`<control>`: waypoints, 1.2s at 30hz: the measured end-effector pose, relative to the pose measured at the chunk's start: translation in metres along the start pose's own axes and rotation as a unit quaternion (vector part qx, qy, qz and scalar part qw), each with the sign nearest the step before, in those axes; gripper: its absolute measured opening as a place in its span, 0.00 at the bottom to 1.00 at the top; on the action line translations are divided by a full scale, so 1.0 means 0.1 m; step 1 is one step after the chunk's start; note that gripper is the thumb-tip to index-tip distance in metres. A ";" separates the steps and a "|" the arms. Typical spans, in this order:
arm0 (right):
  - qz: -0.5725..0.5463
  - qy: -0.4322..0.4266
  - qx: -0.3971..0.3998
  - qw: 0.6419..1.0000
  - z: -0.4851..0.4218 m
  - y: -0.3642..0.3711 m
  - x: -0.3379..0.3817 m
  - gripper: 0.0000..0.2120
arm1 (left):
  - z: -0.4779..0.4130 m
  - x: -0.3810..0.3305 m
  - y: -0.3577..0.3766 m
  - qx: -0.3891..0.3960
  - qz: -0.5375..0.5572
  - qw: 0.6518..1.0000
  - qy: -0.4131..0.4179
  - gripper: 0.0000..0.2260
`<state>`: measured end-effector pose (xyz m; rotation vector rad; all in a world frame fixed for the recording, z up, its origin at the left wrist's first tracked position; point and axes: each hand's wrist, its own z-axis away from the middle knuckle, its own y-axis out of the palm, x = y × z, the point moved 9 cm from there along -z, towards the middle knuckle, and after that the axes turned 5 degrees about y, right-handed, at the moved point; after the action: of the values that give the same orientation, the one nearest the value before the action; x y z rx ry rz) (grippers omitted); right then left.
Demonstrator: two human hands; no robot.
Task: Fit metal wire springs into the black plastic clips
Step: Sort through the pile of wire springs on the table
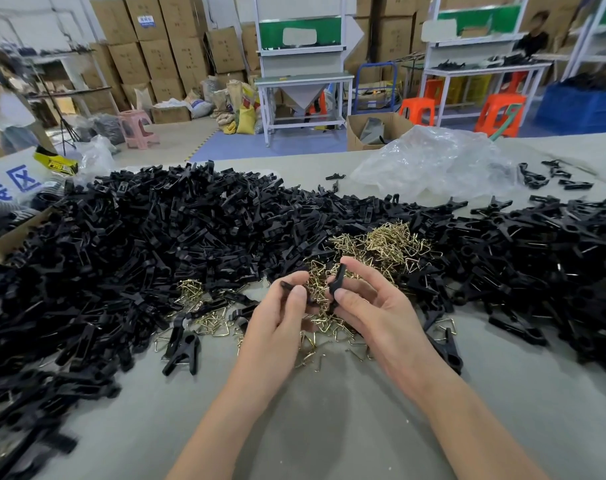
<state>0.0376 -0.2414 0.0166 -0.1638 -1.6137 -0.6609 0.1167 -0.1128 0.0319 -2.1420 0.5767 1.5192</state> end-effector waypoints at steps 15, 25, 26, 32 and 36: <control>0.108 -0.011 0.016 0.994 0.10 0.10 0.06 0.21 | 0.04 -0.24 0.05 0.022 -0.080 0.994 0.068 0.24; 0.117 -0.015 0.024 0.993 0.09 0.09 0.06 0.20 | 0.02 -0.03 -0.08 -0.044 -0.019 0.999 0.004 0.10; 0.123 -0.016 0.022 0.992 0.07 0.08 0.06 0.19 | 0.02 -0.01 -0.08 -0.044 -0.012 0.999 -0.005 0.09; 0.157 -0.046 0.015 0.986 0.06 0.07 0.06 0.14 | 0.01 0.05 -0.02 -0.041 0.062 0.996 -0.038 0.07; 0.209 -0.068 0.001 0.975 0.07 0.08 0.07 0.14 | 0.00 0.06 -0.02 -0.045 0.104 0.992 -0.054 0.12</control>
<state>0.0342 -0.2337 0.0259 -0.5413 -1.6417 -0.3261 0.1199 -0.1120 0.0265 -2.1027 0.7243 1.7918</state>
